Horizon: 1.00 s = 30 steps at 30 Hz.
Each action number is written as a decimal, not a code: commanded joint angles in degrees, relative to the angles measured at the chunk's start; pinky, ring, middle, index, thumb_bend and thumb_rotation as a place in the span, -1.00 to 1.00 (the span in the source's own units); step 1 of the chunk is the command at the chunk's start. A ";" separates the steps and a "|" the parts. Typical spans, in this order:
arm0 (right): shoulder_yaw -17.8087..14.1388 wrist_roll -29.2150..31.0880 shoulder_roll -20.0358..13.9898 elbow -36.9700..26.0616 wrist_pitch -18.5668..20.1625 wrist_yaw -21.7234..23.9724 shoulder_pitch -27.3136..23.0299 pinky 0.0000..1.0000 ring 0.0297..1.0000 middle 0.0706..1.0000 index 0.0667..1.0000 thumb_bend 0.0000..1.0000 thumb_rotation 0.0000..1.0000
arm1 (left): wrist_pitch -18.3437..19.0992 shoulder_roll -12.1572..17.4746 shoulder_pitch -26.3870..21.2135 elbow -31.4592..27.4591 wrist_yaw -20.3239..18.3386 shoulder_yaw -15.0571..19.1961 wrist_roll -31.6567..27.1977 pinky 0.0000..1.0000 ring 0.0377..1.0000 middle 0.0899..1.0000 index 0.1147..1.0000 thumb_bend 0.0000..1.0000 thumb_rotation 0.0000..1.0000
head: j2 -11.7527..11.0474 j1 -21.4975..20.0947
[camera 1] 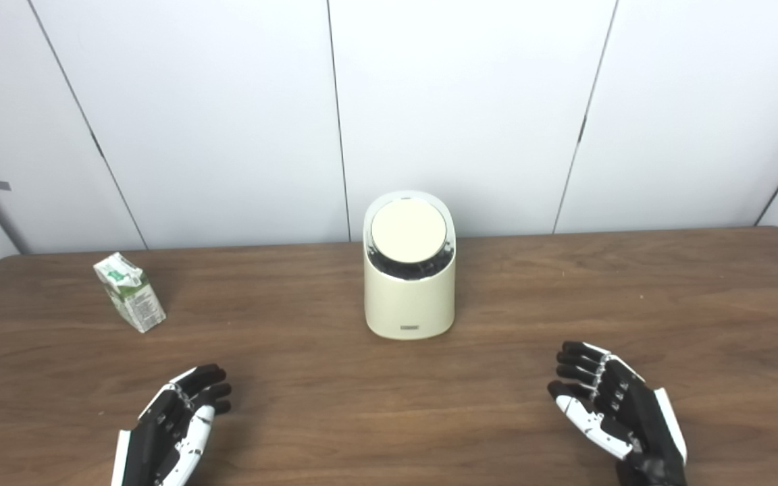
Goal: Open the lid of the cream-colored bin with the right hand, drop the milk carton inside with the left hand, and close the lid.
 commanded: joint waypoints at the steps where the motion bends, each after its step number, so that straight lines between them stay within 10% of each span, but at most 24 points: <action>1: -0.01 0.19 -0.10 -2.54 -0.14 0.22 -0.61 0.27 0.37 0.35 0.30 -0.44 -0.91 | -0.65 -0.17 0.96 -1.36 -0.13 -0.29 -0.37 0.31 0.36 0.39 0.36 -0.36 -0.38 | 0.07 -0.05; 16: 0.41 -0.36 -1.22 -3.03 1.13 1.18 -0.89 0.28 0.40 0.39 0.34 -0.46 -0.86 | 0.01 -0.56 1.04 -1.93 0.27 -0.28 -0.09 0.31 0.37 0.39 0.36 -0.38 -0.41 | 0.28 -0.47; 30: 1.77 -2.12 -5.22 -11.29 16.13 3.74 -15.08 0.87 0.94 0.95 0.96 -0.08 0.44 | 0.11 -0.98 2.20 -3.03 0.25 -0.58 0.13 0.34 0.39 0.40 0.37 -0.37 -0.38 | 1.12 -0.08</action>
